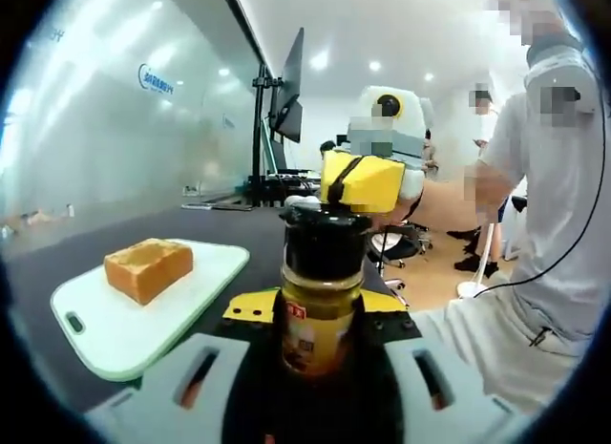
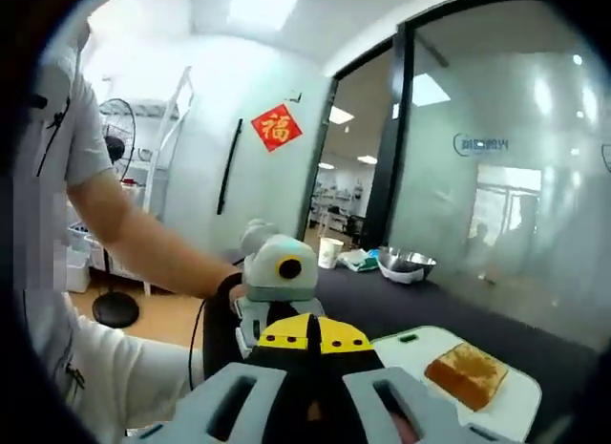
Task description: Sprinkle pepper
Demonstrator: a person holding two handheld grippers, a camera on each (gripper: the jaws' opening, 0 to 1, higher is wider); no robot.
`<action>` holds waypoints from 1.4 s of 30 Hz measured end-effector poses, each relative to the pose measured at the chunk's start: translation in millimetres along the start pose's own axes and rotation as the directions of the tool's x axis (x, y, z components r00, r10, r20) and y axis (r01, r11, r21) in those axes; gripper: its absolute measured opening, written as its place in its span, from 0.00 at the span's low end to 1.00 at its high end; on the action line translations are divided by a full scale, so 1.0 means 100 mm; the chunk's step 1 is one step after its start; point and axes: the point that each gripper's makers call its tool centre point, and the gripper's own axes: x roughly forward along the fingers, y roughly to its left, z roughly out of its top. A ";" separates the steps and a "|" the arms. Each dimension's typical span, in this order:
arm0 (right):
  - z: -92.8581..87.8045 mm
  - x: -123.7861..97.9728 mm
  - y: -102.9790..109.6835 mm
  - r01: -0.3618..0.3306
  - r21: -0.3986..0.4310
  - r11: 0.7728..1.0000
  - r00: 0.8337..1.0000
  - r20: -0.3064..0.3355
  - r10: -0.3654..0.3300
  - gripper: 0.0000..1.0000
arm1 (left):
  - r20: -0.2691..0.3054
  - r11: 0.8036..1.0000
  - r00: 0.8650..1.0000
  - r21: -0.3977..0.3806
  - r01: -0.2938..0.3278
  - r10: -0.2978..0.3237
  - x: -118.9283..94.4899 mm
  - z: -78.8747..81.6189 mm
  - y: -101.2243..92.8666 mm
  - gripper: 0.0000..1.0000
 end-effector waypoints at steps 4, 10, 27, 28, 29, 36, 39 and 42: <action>0.00 -0.01 0.00 0.026 -0.008 1.000 0.999 0.019 -0.026 0.00 | -0.003 1.000 1.000 0.003 -0.017 0.017 -0.01 -0.01 0.02 0.21; -0.03 0.00 -0.09 0.042 -0.055 0.998 0.999 -0.026 -0.043 0.00 | -0.029 1.000 0.999 0.006 -0.027 0.028 0.00 -0.05 0.03 0.21; -0.03 -0.01 -0.09 0.082 -0.069 0.994 0.996 -0.025 -0.084 0.00 | -0.033 0.944 0.945 0.075 -0.321 0.324 -1.02 -0.04 0.05 0.24; -0.03 -0.02 -0.10 0.084 -0.073 0.994 0.996 -0.025 -0.086 0.00 | -0.019 0.932 0.934 0.064 -0.356 0.358 -1.10 -0.02 0.08 0.24; -0.02 -0.02 -0.10 0.085 -0.075 0.994 0.996 -0.025 -0.088 0.00 | 0.010 0.909 0.910 0.047 -0.415 0.415 -1.21 0.02 0.16 0.24; -0.04 0.00 -0.13 0.091 -0.044 0.995 0.995 -0.027 -0.092 0.00 | 0.119 0.619 0.610 -0.063 -0.783 0.783 -1.75 0.19 0.72 0.24; -0.02 -0.01 -0.12 0.087 -0.068 0.994 0.996 -0.026 -0.089 0.00 | 0.132 0.556 0.548 -0.029 -0.831 0.826 -1.72 0.21 0.78 0.24; 0.01 -0.03 -0.16 0.124 -0.107 0.986 0.992 -0.011 -0.126 0.00 | 0.147 0.441 0.467 0.176 -0.880 0.872 -1.79 0.17 0.86 0.24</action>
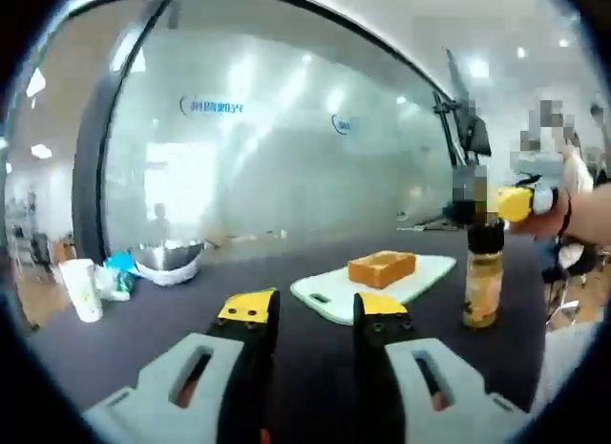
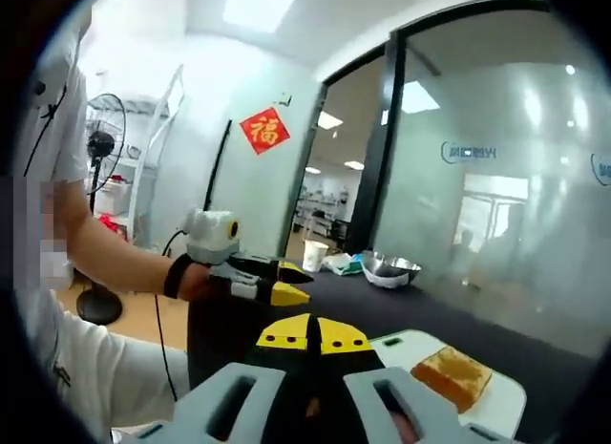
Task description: Sprinkle pepper
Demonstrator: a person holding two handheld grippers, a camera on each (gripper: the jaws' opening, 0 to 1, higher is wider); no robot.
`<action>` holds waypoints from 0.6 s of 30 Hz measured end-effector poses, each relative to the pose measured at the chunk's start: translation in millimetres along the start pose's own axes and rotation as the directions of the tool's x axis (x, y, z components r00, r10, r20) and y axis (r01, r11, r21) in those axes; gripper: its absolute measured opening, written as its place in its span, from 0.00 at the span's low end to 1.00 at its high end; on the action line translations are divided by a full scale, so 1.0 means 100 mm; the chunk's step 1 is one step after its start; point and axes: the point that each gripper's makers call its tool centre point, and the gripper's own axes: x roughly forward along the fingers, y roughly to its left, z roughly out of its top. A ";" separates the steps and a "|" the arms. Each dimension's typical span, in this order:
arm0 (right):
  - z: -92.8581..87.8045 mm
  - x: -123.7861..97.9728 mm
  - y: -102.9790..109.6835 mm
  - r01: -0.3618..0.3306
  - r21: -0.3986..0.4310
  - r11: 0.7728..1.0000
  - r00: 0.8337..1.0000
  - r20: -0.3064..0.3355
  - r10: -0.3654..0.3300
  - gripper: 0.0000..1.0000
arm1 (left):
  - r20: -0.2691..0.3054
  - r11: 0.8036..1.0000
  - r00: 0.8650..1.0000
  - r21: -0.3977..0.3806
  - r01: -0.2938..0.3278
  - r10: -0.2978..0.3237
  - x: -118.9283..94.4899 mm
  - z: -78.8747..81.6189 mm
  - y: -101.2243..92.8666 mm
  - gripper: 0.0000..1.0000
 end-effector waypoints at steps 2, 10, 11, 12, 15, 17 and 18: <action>0.07 -0.05 -0.04 0.014 0.026 1.000 0.999 0.044 -0.015 0.00 | -0.035 0.998 0.998 0.013 0.059 -0.059 0.00 -0.07 -0.15 0.24; 0.12 -0.76 -0.75 0.387 0.115 0.915 0.901 0.164 -0.402 0.03 | -0.025 0.986 0.992 -0.118 0.117 -0.121 -0.10 -0.13 -0.12 0.25; 0.06 -0.90 -0.89 0.464 0.110 0.879 0.867 0.147 -0.476 0.03 | 0.001 0.980 0.991 -0.151 0.130 -0.131 -0.11 -0.10 -0.11 0.25; -0.03 -1.05 -1.03 0.536 0.087 0.840 0.832 0.115 -0.543 0.03 | 0.040 0.974 0.990 -0.180 0.142 -0.137 -0.12 -0.05 -0.07 0.25; -0.20 -1.39 -1.40 0.640 0.053 0.766 0.763 0.071 -0.642 0.04 | 0.064 0.971 0.991 -0.201 0.130 -0.119 -0.15 0.00 -0.06 0.25; -0.24 -1.57 -1.53 0.668 0.087 0.739 0.736 0.073 -0.673 0.08 | 0.059 0.970 0.992 -0.213 0.118 -0.108 -0.15 -0.01 -0.04 0.25; -0.30 -1.67 -1.61 0.694 0.089 0.714 0.712 0.054 -0.700 0.10 | 0.056 0.970 0.993 -0.215 0.110 -0.100 -0.15 -0.02 -0.01 0.24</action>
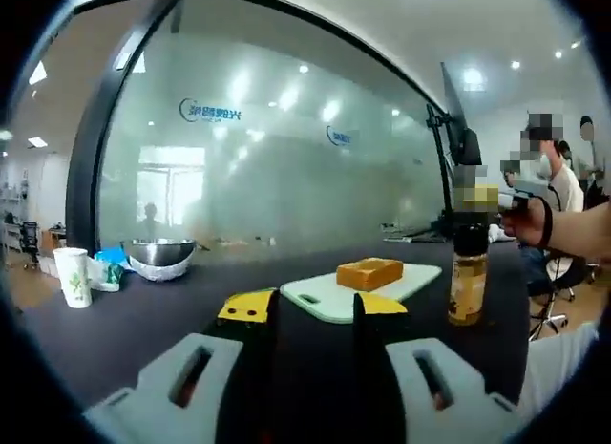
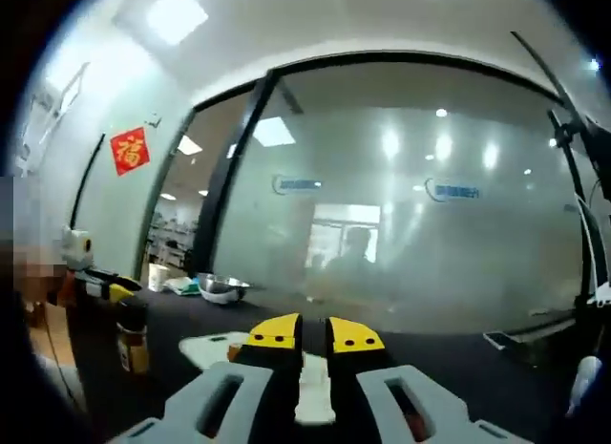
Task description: Sprinkle pepper
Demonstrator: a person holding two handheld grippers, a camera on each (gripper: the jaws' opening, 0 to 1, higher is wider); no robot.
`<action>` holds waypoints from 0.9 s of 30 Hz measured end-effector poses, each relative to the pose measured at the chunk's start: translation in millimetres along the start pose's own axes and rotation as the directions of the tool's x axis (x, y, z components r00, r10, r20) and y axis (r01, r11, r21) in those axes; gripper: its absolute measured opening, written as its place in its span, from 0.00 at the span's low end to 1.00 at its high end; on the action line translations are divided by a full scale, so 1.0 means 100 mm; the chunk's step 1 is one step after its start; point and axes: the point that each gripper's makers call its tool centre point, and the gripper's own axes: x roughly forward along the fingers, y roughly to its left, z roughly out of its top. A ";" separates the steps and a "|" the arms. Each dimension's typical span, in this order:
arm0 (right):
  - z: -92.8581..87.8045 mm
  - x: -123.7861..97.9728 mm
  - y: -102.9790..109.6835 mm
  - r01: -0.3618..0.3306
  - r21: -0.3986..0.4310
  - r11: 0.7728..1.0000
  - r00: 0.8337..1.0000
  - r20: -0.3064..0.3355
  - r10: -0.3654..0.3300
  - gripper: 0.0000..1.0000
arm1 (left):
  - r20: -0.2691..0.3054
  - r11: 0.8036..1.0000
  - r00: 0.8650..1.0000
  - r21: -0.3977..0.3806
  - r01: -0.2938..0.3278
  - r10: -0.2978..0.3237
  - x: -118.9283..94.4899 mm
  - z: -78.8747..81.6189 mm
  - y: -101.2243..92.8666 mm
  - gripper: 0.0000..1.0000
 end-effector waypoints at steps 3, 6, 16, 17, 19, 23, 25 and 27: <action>-0.04 -0.11 -0.16 0.104 -0.057 0.993 0.994 -0.032 -0.106 0.13 | -0.013 1.000 1.000 0.012 -0.013 0.013 0.00 -0.02 0.01 0.24; -0.18 -0.11 -0.28 0.140 -0.108 0.984 0.987 -0.060 -0.147 0.13 | -0.027 0.999 0.999 0.034 -0.019 0.020 0.01 -0.04 0.00 0.24; -0.88 0.02 -0.51 0.146 -0.067 0.987 0.968 -0.197 -0.157 0.27 | -0.047 0.997 0.997 0.065 -0.051 0.054 -0.02 -0.05 -0.01 0.24; -0.86 0.04 -0.48 0.129 -0.031 0.991 0.974 -0.183 -0.132 0.27 | -0.046 0.997 0.997 0.062 -0.052 0.055 -0.02 -0.05 -0.02 0.24; -0.99 0.02 -0.45 0.102 -0.030 0.994 0.966 -0.238 -0.106 0.27 | -0.046 0.996 0.997 0.064 -0.056 0.059 -0.01 -0.05 0.00 0.24; -1.05 0.02 -0.39 0.079 -0.033 0.996 0.960 -0.267 -0.085 0.30 | -0.067 0.991 0.993 0.100 -0.085 0.092 0.02 -0.10 0.07 0.24; -1.10 0.03 -0.40 0.080 -0.059 0.995 0.955 -0.283 -0.093 0.30 | -0.065 0.990 0.993 0.107 -0.092 0.100 0.02 -0.09 0.09 0.24; -1.12 0.02 -0.43 0.089 -0.065 0.994 0.952 -0.289 -0.104 0.30 | -0.060 0.990 0.994 0.106 -0.090 0.096 0.03 -0.08 0.08 0.24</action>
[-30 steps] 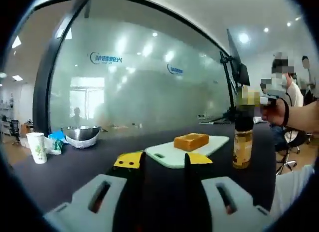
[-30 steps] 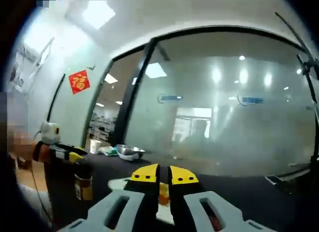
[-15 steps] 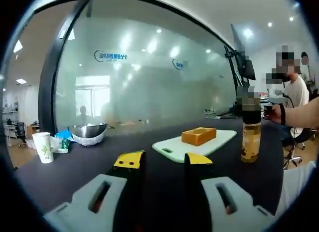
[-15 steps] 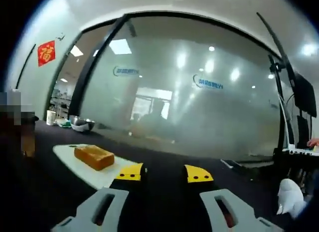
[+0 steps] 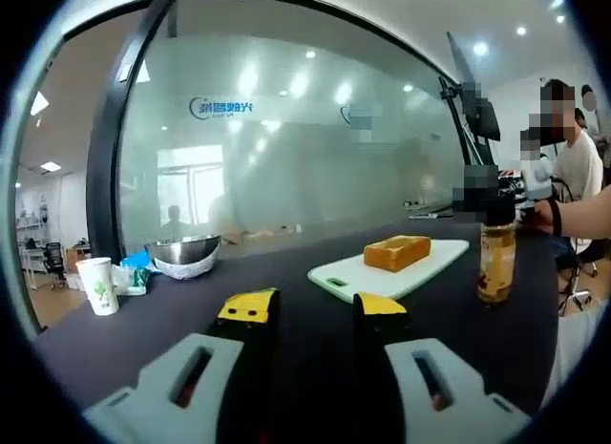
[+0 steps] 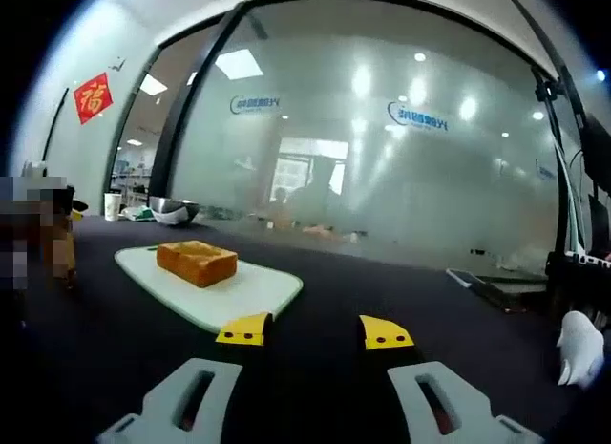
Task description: Sprinkle pepper
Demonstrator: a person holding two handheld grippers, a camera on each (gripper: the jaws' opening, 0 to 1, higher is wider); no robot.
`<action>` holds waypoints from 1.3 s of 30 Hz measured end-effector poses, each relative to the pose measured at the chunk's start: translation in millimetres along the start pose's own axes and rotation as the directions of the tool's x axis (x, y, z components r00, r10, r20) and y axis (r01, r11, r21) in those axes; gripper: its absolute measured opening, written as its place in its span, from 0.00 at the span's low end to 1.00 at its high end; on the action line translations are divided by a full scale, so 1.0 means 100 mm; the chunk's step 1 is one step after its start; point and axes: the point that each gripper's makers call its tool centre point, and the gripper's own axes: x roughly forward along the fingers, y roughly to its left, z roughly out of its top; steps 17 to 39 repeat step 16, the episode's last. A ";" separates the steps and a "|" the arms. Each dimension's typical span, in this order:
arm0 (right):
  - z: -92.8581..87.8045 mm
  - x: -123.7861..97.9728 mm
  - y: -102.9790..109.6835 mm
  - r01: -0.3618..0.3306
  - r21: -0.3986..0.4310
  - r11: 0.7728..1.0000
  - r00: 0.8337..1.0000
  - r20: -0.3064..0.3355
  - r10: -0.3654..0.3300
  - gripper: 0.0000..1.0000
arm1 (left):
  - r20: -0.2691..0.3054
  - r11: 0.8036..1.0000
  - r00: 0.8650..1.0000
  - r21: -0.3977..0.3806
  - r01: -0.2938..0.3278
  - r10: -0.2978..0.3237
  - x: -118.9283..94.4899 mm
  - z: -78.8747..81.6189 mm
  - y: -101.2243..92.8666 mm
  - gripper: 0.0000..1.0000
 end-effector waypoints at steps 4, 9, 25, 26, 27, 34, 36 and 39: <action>0.01 -0.02 -0.03 0.007 0.012 1.000 1.000 0.009 -0.008 0.29 | 0.001 1.000 1.000 -0.010 0.002 -0.002 -0.01 -0.01 0.01 0.24; 0.03 -0.06 -0.02 0.017 0.005 1.000 1.000 0.019 -0.017 0.29 | 0.069 0.999 0.997 -0.043 0.032 -0.029 -0.06 0.10 -0.01 0.24; 0.05 -0.05 -0.07 0.044 -0.018 0.999 0.999 0.029 -0.044 0.30 | 0.036 1.000 0.999 -0.016 0.016 -0.016 -0.02 0.04 -0.01 0.24; 0.05 -0.05 -0.07 0.044 -0.018 0.999 0.999 0.029 -0.044 0.30 | 0.036 1.000 0.999 -0.016 0.016 -0.016 -0.02 0.04 -0.01 0.24; 0.05 -0.05 -0.07 0.044 -0.018 0.999 0.999 0.029 -0.044 0.30 | 0.036 1.000 0.999 -0.016 0.016 -0.016 -0.02 0.04 -0.01 0.24; 0.05 -0.05 -0.07 0.044 -0.018 0.999 0.999 0.029 -0.044 0.30 | 0.036 1.000 0.999 -0.016 0.016 -0.016 -0.02 0.04 -0.01 0.24; 0.05 -0.05 -0.07 0.044 -0.018 0.999 0.999 0.029 -0.044 0.30 | 0.036 1.000 0.999 -0.016 0.016 -0.016 -0.02 0.04 -0.01 0.24; 0.05 -0.05 -0.07 0.044 -0.018 0.999 0.999 0.029 -0.044 0.30 | 0.036 1.000 0.999 -0.016 0.016 -0.016 -0.02 0.04 -0.01 0.24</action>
